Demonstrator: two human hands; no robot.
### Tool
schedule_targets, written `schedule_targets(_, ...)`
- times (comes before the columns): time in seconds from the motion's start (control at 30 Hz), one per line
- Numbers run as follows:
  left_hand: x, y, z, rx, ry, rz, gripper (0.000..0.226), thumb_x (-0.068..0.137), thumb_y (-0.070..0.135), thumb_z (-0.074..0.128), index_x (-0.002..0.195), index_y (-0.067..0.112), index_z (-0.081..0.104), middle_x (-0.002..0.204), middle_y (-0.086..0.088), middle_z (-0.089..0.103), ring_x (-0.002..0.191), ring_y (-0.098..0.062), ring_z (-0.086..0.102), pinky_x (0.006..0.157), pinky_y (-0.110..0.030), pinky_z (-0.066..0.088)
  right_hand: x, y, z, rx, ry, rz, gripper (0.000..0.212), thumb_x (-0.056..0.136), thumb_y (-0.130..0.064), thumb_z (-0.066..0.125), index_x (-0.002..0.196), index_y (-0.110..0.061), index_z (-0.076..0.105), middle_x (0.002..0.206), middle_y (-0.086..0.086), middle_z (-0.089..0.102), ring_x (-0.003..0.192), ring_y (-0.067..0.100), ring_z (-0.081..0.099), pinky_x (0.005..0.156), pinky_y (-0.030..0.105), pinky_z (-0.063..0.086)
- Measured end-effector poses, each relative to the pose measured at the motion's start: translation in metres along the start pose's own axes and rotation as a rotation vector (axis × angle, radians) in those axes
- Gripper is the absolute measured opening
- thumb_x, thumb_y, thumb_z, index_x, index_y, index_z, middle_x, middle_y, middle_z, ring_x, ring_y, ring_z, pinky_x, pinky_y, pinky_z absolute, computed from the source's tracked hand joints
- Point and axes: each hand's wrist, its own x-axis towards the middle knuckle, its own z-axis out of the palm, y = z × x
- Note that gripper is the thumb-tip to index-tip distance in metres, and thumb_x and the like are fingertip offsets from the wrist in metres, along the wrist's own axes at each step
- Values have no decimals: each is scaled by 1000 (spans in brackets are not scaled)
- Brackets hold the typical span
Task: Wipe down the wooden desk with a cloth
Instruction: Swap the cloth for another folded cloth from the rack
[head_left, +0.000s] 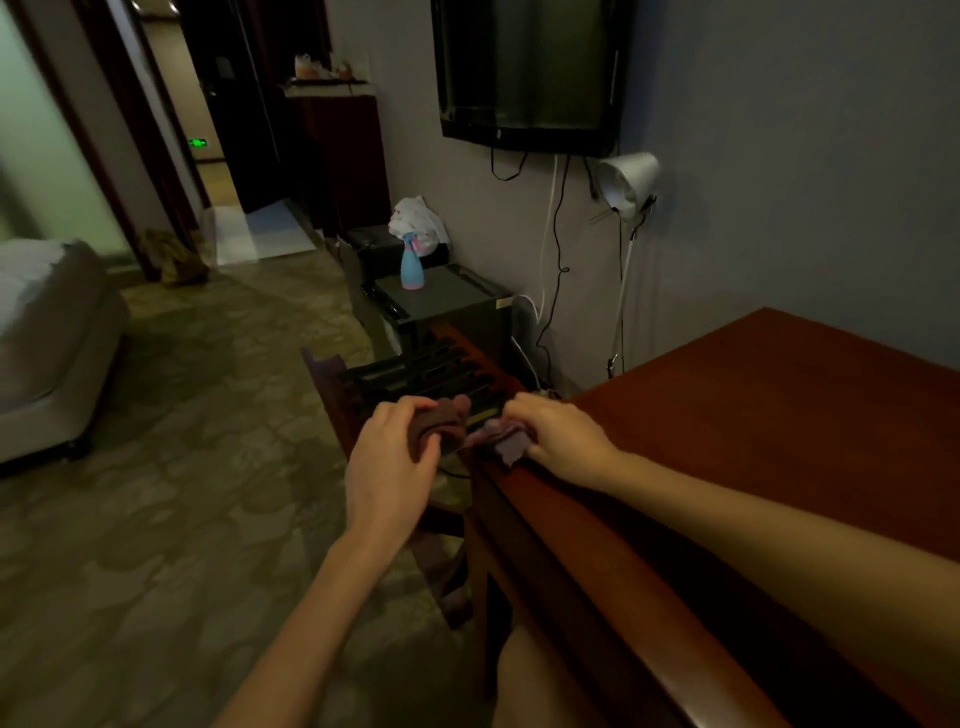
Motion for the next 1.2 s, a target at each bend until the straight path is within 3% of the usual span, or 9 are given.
schedule_targets(0.13,-4,-5,1,28,9,-39,28,88,19,63,114,25,58,100,10,53,91,-10,55,64,-17,34,-10,35,-14,1,31,134,8,88,-18,59,89,-24,54,95,-7,53,88,13,56,70,26,44)
schedule_targets(0.23,-6,-8,3,35,10,-56,29,87,17,64,114,24,59,101,8,54,93,-12,57,67,-20,36,-42,30,-20,4,21,137,17,87,-19,61,86,-32,50,90,-16,49,81,1,52,66,19,39)
schedule_targets(0.4,-9,-6,8,38,16,-76,29,86,17,64,114,24,59,100,8,53,91,-11,56,65,-20,35,-76,-25,-12,47,-91,-135,26,87,-24,61,85,-40,41,83,-18,40,74,-4,43,57,13,31)
schedule_targets(0.53,-10,-9,6,57,3,-88,31,85,15,65,114,23,59,101,5,55,92,-15,58,68,-21,36,-35,-42,14,-74,-80,-321,19,84,-20,62,94,-27,48,94,-6,48,85,15,53,55,28,32)
schedule_targets(0.67,-12,-15,-5,73,32,-122,30,85,14,65,114,23,60,105,2,58,94,-15,57,70,-21,36,6,-23,14,-2,-81,-193,13,86,-18,59,98,-20,54,98,-2,50,87,20,56,65,39,46)
schedule_targets(0.83,-14,-14,-7,59,40,-113,30,85,15,65,114,23,60,105,2,58,95,-14,56,71,-20,36,6,37,-11,20,-7,66,16,87,-16,60,89,-29,51,94,-10,51,92,13,56,69,24,37)
schedule_targets(0.93,-11,-12,-2,42,23,-103,30,86,17,64,115,25,59,105,5,56,95,-12,56,70,-21,38,-29,53,-31,-14,-13,119,19,86,-15,62,88,-31,52,96,-13,53,89,8,57,72,24,47)
schedule_targets(1.1,7,1,13,30,-14,-63,31,87,19,63,116,26,57,102,10,51,95,-12,56,69,-19,35,-58,-1,-14,58,-116,-138,6,88,-30,58,89,-31,52,90,-18,47,77,-2,48,63,19,42)
schedule_targets(1.2,16,6,16,41,-9,-43,31,86,19,64,116,25,58,104,5,54,95,-15,57,70,-21,37,-26,-20,7,-16,-123,-302,7,88,-28,59,92,-24,54,90,-11,45,78,5,47,58,29,41)
